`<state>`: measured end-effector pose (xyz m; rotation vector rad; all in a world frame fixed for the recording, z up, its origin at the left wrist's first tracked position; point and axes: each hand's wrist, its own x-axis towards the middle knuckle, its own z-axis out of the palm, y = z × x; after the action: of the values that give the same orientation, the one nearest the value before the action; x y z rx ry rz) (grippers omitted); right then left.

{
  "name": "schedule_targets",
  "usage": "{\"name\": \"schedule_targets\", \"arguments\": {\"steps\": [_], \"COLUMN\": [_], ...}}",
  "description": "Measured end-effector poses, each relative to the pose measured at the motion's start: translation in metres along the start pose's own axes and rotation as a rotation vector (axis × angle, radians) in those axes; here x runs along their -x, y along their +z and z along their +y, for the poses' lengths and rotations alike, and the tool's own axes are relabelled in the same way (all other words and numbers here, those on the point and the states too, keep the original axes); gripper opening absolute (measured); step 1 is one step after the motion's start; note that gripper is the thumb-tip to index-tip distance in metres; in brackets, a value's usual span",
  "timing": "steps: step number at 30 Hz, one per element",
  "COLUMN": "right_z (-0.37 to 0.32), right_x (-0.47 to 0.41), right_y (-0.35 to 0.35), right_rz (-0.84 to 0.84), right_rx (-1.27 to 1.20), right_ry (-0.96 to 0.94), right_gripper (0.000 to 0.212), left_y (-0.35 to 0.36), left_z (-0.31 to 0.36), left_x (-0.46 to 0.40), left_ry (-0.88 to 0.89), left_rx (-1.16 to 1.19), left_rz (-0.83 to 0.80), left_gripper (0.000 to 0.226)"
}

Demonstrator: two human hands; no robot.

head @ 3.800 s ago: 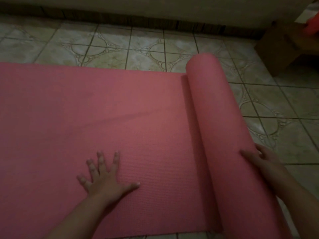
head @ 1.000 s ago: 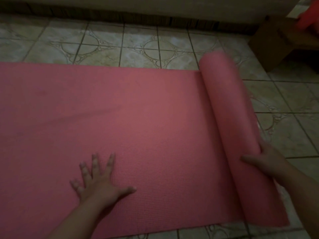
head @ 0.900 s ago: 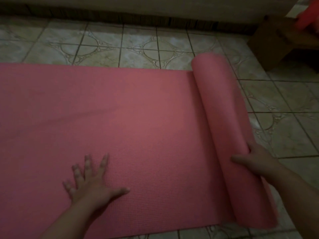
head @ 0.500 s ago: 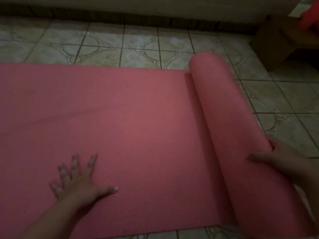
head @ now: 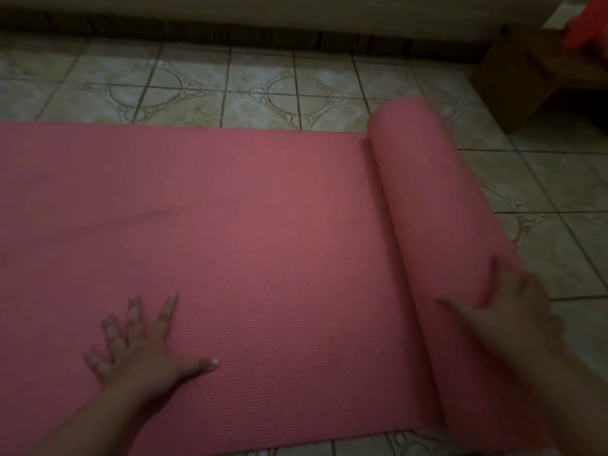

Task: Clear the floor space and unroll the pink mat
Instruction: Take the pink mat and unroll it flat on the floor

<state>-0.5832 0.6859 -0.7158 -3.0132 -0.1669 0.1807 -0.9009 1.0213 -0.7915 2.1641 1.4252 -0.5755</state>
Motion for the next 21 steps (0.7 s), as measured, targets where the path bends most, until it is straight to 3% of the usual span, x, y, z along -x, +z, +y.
{"name": "schedule_targets", "arguments": {"steps": [4, 7, 14, 18, 21], "right_z": [-0.034, -0.04, -0.049, -0.025, 0.015], "right_x": [0.026, 0.029, 0.03, 0.01, -0.015], "right_y": [0.019, 0.019, 0.011, -0.015, -0.043], "right_rz": [-0.231, -0.21, -0.325, -0.237, -0.224], "right_rx": [0.139, 0.11, -0.358, -0.346, -0.304], "right_ry": [-0.014, -0.072, -0.269, -0.301, -0.201], "right_gripper": [0.14, 0.137, 0.128, 0.127, 0.128], "left_y": [0.0, 0.001, -0.012, -0.019, -0.016], "left_z": [-0.003, -0.004, -0.035, -0.042, -0.039], "left_x": [0.0, 0.0, -0.008, -0.012, -0.011], "left_ry": [0.007, 0.017, -0.018, -0.019, -0.018], "left_rx": [0.016, 0.033, 0.058, 0.054, 0.052], "left_rz": [0.005, 0.015, 0.047, 0.016, 0.025], "left_gripper": [0.134, 0.134, 0.138, 0.137, 0.134]}}
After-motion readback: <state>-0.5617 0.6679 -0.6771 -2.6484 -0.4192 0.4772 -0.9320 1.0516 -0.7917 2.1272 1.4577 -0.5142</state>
